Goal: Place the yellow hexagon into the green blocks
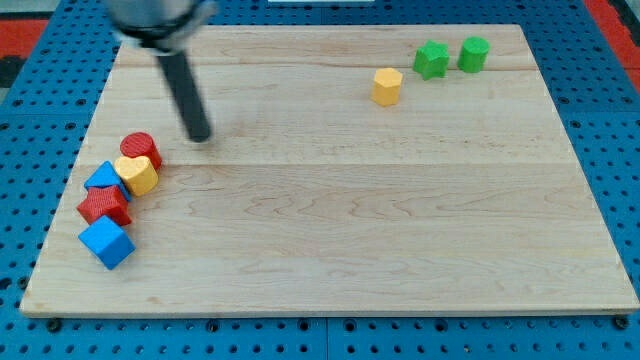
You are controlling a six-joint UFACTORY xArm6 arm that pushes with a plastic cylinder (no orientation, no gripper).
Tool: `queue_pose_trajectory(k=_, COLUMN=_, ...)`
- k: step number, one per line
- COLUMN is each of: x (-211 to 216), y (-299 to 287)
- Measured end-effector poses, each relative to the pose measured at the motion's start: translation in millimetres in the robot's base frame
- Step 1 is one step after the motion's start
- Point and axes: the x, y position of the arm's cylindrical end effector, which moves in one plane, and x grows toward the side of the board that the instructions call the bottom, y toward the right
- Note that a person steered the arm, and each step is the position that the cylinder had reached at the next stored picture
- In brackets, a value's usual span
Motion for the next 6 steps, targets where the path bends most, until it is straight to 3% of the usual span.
queue_pose_trajectory(k=2, x=-73.3, y=180.2)
queue_pose_trajectory(k=3, x=-81.9, y=237.7)
queue_pose_trajectory(k=4, x=-86.6, y=259.6)
queue_pose_trajectory(k=5, x=-120.7, y=269.3)
queue_pose_trajectory(k=6, x=-98.5, y=268.3)
